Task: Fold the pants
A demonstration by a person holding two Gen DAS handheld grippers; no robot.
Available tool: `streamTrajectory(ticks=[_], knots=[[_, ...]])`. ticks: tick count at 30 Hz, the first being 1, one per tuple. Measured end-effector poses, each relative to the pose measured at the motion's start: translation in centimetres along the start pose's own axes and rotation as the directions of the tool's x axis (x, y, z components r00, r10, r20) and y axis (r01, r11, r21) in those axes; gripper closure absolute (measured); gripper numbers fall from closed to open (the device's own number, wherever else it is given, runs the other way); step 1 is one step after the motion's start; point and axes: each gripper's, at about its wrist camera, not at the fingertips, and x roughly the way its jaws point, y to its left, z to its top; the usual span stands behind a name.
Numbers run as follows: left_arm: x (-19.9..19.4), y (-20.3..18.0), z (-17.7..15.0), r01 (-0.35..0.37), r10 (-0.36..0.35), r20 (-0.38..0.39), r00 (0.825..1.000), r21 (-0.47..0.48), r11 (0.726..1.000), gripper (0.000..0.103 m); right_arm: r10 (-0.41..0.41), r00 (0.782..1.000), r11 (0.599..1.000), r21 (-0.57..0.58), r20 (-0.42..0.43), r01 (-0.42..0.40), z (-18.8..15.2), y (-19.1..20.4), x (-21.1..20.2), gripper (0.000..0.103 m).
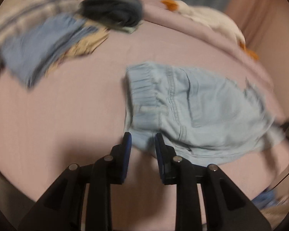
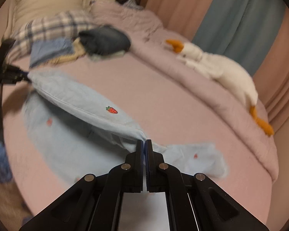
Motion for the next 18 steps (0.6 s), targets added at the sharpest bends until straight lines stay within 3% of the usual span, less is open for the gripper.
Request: streamTrajectory(ticks=[2,4,6,11,13,18], knots=[[-0.8,1.2,-0.6,0.080,-0.076,0.033,0.997,-0.121,0.989,0.078,0.031,0.998,1.000,0.003,-0.059,-0.031,-2.0,1.6,1.5,0.102],[-1.3,2.0,-1.0,0.172,-0.160,0.073,0.984,-0.222,0.960,0.078,0.035,0.992,0.999,0.004,-0.120,-0.035,-3.7,2.9,3.4,0.102],[-1.0,2.6,-1.0,0.276,-0.259,0.095,0.961,-0.313,0.909,0.078,0.040,0.988,0.999,0.019,-0.149,-0.037,-4.6,3.6,4.8,0.102],[0.5,1.7,0.2,0.408,-0.400,0.112,0.910,-0.419,0.811,0.078,0.041,0.986,0.998,0.050,-0.160,-0.033,-5.0,4.3,6.3,0.102],[1.5,1.1,0.6,0.394,-0.402,0.083,0.912,-0.454,0.799,0.078,0.039,0.987,0.997,0.065,-0.154,-0.030,-5.0,4.1,6.6,0.102],[2.8,0.5,1.3,0.327,-0.358,0.037,0.933,-0.505,0.799,0.078,0.033,0.990,0.995,0.096,-0.135,-0.020,-5.0,4.1,6.6,0.102]])
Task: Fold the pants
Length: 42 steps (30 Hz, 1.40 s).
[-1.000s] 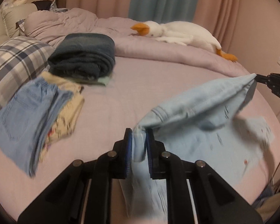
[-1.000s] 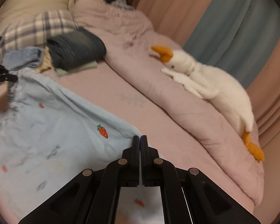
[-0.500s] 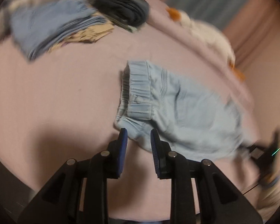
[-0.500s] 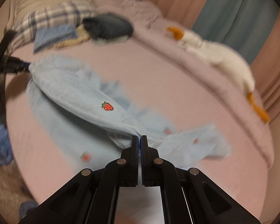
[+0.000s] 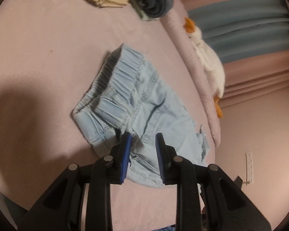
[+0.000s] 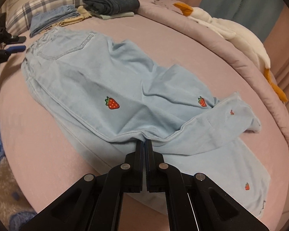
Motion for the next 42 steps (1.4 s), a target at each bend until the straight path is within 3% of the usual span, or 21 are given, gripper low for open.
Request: streamTrajectory(ticks=[4,13,17,19,25,26,28,30,33,39,40,42], knots=[[-0.5,-0.4,-0.2,-0.015,0.015,-0.002,1.000,-0.005,1.000,0.063,-0.002,1.000,1.000,0.027,0.025,0.001,0.2,-0.2,-0.4,0.102],[0.7,1.3,-0.2,0.009,-0.010,-0.019,1.000,-0.052,0.999,0.063,-0.021,0.995,0.996,0.087,0.099,0.013,1.8,-2.0,-2.2,0.102],[0.9,1.2,0.0,-0.012,0.012,0.006,1.000,-0.064,0.998,0.071,-0.018,0.993,0.996,0.089,0.119,0.008,2.0,-2.2,-2.8,0.102],[0.7,1.1,-0.2,-0.040,0.040,0.012,0.999,-0.040,0.998,0.090,-0.005,0.993,0.996,0.090,0.115,-0.005,1.9,-2.1,-2.8,0.102],[-0.5,0.8,-0.3,-0.021,0.022,0.042,0.999,-0.025,0.999,0.090,0.088,0.988,0.996,-0.011,0.128,-0.088,0.1,-0.9,-3.9,0.101],[-0.8,0.4,-0.2,-0.020,0.020,0.045,0.999,-0.013,1.000,0.090,0.075,0.988,0.997,-0.037,0.132,-0.071,-0.2,-0.6,-4.2,0.099],[-0.9,-0.1,-0.1,-0.017,0.017,0.046,0.999,0.006,1.000,0.090,0.042,0.992,0.997,-0.074,0.117,-0.034,-0.6,-0.2,-4.0,0.079],[-1.1,-0.5,0.1,-0.017,0.016,0.048,0.999,0.011,1.000,0.090,0.024,0.993,0.994,-0.112,0.112,-0.011,-0.8,0.3,-3.8,0.064],[-1.1,-0.7,0.2,-0.017,0.016,0.049,0.999,0.017,1.000,0.091,-0.019,0.991,0.967,-0.249,0.133,0.052,-1.2,2.3,-3.6,0.063],[-1.2,-0.6,-0.3,-0.016,0.016,0.052,0.999,0.002,1.000,0.091,-0.122,0.983,0.833,-0.525,0.134,0.175,-1.2,6.2,-1.0,0.065],[-1.5,-0.7,-0.4,-0.013,0.013,0.055,0.998,0.003,1.000,0.091,-0.135,0.984,0.810,-0.558,0.118,0.178,-1.1,6.6,-0.2,0.078],[-2.0,-1.0,-0.6,-0.001,0.001,0.061,0.998,0.005,1.000,0.091,-0.120,0.989,0.810,-0.568,0.086,0.148,-1.0,6.8,0.5,0.089]])
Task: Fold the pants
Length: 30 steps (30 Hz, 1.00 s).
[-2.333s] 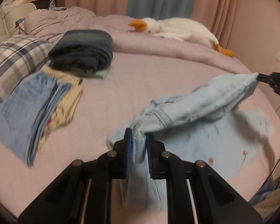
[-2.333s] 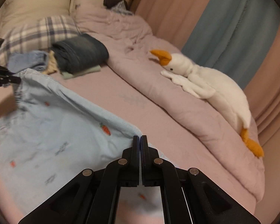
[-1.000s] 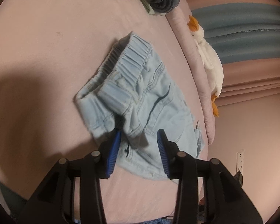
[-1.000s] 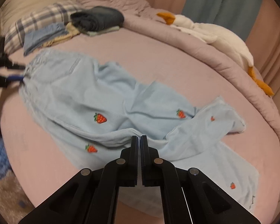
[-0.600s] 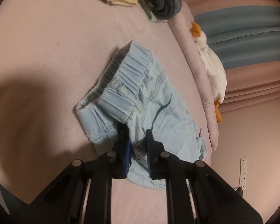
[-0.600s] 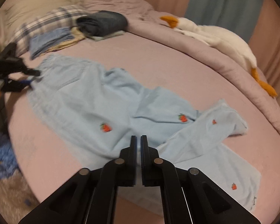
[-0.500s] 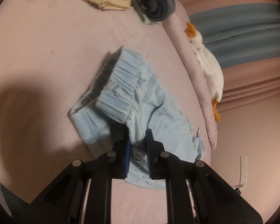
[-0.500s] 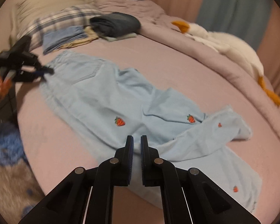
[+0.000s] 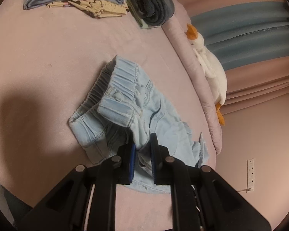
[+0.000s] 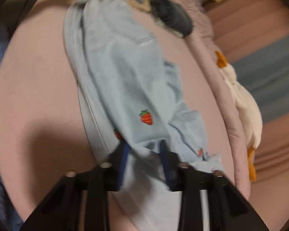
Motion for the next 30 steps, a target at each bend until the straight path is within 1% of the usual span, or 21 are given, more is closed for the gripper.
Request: streamTrajectory(ticks=[2,3,5,7,9,10,12,13,15,17,20,22,24,26,27,28,29,30], knots=[[-0.4,-0.3,-0.1,0.005,-0.005,0.003,1.000,0.009,1.000,0.091,0.006,1.000,1.000,0.029,0.013,-0.006,0.0,-0.4,-0.6,0.093],[-0.5,-0.5,-0.4,-0.012,0.012,-0.001,1.000,0.037,0.999,0.090,0.012,1.000,0.998,0.055,0.025,-0.014,-0.1,-0.8,-1.2,0.093],[-0.2,-0.4,-0.8,-0.050,0.051,-0.008,0.999,0.056,0.997,0.091,0.025,0.999,0.993,0.113,0.046,-0.030,-0.6,-1.8,-2.7,0.093],[0.1,0.4,-1.2,-0.079,0.080,-0.021,0.997,0.049,0.996,0.091,0.027,0.997,0.992,0.124,0.066,-0.035,-1.1,-2.0,-4.1,0.093],[0.6,1.6,-1.6,-0.111,0.113,-0.043,0.993,0.038,0.993,0.090,0.045,0.997,0.991,0.119,0.068,-0.053,-1.2,-1.4,-4.2,0.093],[0.8,1.9,-1.7,-0.130,0.132,-0.056,0.990,0.045,0.991,0.086,0.072,0.996,0.990,0.121,0.060,-0.079,-1.3,-0.9,-4.1,0.093],[0.7,2.2,-1.8,-0.151,0.154,-0.063,0.986,0.059,0.987,0.083,0.095,0.995,0.991,0.095,0.043,-0.099,-1.3,0.2,-3.2,0.093],[0.5,2.0,-1.8,-0.157,0.162,-0.067,0.985,0.071,0.985,0.077,0.095,0.995,0.992,0.082,0.032,-0.097,-1.4,0.9,-2.9,0.093],[-0.4,1.2,-1.9,-0.197,0.205,-0.055,0.977,0.118,0.973,0.066,0.099,0.995,0.991,0.088,0.018,-0.101,-1.4,1.4,-2.4,0.093],[-1.7,0.2,-2.1,-0.235,0.243,-0.021,0.970,0.197,0.952,0.066,0.112,0.994,0.986,0.119,0.017,-0.113,-1.5,0.9,-2.5,0.093],[-2.7,-1.6,-2.5,-0.256,0.259,0.028,0.965,0.285,0.924,0.066,0.148,0.989,0.973,0.178,0.020,-0.149,-1.8,-0.7,-3.6,0.091],[-2.2,-2.9,-2.9,-0.240,0.242,0.036,0.970,0.333,0.912,0.064,0.178,0.983,0.953,0.238,0.055,-0.186,-2.3,-2.0,-4.7,0.091],[-0.6,-4.7,-3.6,-0.205,0.216,0.017,0.976,0.391,0.897,0.060,0.208,0.969,0.899,0.364,0.136,-0.245,-3.0,-4.1,-5.8,0.091],[1.6,-6.2,-4.5,-0.172,0.200,-0.017,0.980,0.442,0.880,0.059,0.209,0.960,0.836,0.476,0.184,-0.273,-3.5,-5.8,-5.4,0.091],[3.2,-6.8,-5.2,-0.154,0.198,-0.043,0.979,0.478,0.865,0.059,0.209,0.961,0.807,0.523,0.184,-0.275,-3.7,-6.2,-4.6,0.091],[4.3,-7.0,-5.5,-0.151,0.207,-0.060,0.976,0.491,0.858,0.058,0.215,0.960,0.789,0.548,0.176,-0.278,-3.7,-6.3,-4.0,0.091],[6.0,-6.8,-6.0,-0.163,0.241,-0.096,0.966,0.496,0.853,0.058,0.251,0.956,0.759,0.583,0.151,-0.291,-3.8,-6.1,-2.4,0.091],[7.1,-6.5,-6.3,-0.176,0.268,-0.121,0.956,0.495,0.851,0.059,0.282,0.952,0.744,0.598,0.122,-0.297,-3.8,-5.8,-1.1,0.091]])
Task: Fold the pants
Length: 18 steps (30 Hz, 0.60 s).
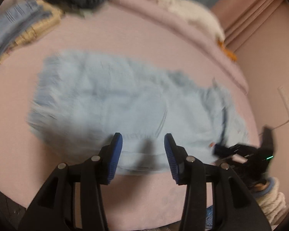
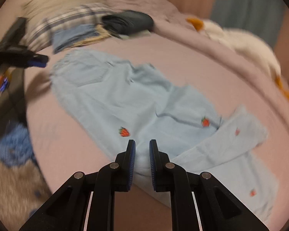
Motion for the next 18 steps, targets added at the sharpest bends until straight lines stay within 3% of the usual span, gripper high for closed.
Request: streamTrajectory(ticks=[2,7,10,11,13,14,18], knots=[[1.8,-0.1,-0.3,-0.047,0.047,-0.055,0.997,0.015,0.999,0.059,0.004,0.996,1.000,0.018,-0.085,-0.002,-0.6,0.0,2.6,0.091],[2.0,-1.9,-0.1,-0.082,0.086,-0.045,0.995,0.082,0.993,0.052,0.110,0.994,0.984,0.144,-0.028,-0.105,-0.4,-2.4,0.7,0.091],[1.9,-4.6,0.2,-0.071,0.075,-0.023,0.997,0.151,0.986,0.052,0.099,0.993,0.950,0.291,0.058,-0.111,0.0,-6.6,-1.8,0.087],[2.2,-5.5,0.3,-0.049,0.054,-0.025,0.998,0.174,0.983,0.052,0.066,0.995,0.926,0.366,0.078,-0.090,0.2,-9.0,-2.3,0.084],[3.3,-7.9,0.4,0.002,0.007,-0.043,0.999,0.224,0.975,0.052,-0.013,0.998,0.887,0.461,0.063,-0.018,0.6,-11.9,-2.6,0.068],[3.9,-8.7,0.5,0.019,-0.006,-0.055,0.998,0.241,0.970,0.052,-0.074,0.997,0.852,0.522,0.036,0.045,1.1,-14.1,-2.3,0.067],[6.8,-12.7,1.1,0.093,-0.062,-0.113,0.992,0.295,0.951,0.052,-0.072,0.997,0.766,0.641,0.018,0.043,2.6,-18.2,-0.1,0.066]])
